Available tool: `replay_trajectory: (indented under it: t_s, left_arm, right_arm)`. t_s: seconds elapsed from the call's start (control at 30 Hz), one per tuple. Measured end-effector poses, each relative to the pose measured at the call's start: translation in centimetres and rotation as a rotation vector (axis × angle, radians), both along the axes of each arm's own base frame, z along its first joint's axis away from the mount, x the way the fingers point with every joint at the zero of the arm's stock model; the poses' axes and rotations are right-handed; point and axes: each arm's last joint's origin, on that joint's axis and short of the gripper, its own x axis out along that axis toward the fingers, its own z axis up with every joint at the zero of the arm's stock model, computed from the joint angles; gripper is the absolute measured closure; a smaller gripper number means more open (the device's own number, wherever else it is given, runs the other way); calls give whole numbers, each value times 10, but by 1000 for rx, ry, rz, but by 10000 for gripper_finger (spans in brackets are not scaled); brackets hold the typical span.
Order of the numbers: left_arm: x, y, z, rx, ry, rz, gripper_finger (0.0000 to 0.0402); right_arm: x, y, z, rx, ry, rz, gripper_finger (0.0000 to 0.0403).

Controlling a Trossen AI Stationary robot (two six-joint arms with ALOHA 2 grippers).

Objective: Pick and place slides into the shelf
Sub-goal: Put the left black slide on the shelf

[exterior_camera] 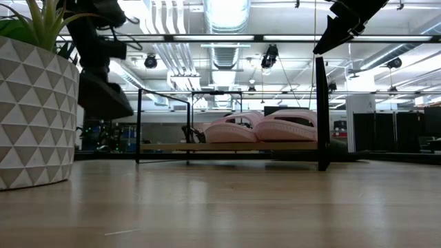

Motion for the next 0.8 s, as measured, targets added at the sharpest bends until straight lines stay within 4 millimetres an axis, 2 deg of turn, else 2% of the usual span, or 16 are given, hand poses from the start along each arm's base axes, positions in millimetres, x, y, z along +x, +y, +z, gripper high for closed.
replay_trajectory:
  t_s: [0.47, 0.6, 0.8]
  left_arm:
    - [-6, -21, 52, 170, -209, -54, 401]
    - [1, -23, 61, 182, -283, -128, 402]
    - [23, -23, 71, 231, -383, -234, 402]
  right_arm:
    - [0, 0, 0, 0, 0, 0, 175]
    - [0, 0, 0, -1, -1, 0, 175]
    - [0, 0, 0, -2, 1, 2, 175]
